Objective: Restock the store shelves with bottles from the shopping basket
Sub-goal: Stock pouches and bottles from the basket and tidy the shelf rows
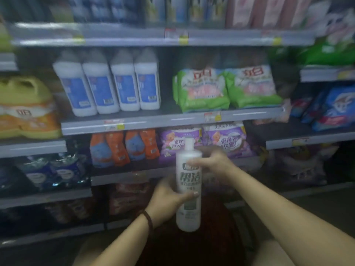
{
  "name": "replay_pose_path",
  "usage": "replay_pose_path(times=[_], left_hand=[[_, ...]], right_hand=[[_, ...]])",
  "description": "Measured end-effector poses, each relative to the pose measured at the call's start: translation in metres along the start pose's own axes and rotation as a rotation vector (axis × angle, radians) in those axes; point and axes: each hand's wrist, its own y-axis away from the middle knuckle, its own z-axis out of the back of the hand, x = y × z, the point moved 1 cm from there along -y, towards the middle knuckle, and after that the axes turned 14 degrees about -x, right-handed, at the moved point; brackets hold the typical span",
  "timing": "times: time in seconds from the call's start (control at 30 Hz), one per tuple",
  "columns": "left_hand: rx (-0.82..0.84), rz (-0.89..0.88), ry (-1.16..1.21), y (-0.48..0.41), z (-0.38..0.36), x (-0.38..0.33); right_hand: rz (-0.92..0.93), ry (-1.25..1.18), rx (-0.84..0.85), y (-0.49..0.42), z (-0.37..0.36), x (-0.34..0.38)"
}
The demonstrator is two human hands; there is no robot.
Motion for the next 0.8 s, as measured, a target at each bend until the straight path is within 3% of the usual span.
replay_pose_path(times=[0.13, 0.37, 0.8], left_hand=[[-0.076, -0.077, 0.055, -0.001, 0.020, -0.081], [-0.115, -0.224, 0.071, -0.004, 0.051, -0.206], [-0.225, -0.419, 0.174, -0.014, 0.108, -0.412]], right_hand=[[0.133, -0.051, -0.071, -0.003, 0.010, 0.078], [0.279, -0.114, 0.005, 0.008, 0.024, 0.204], [0.375, -0.102, 0.128, 0.013, 0.023, 0.350]])
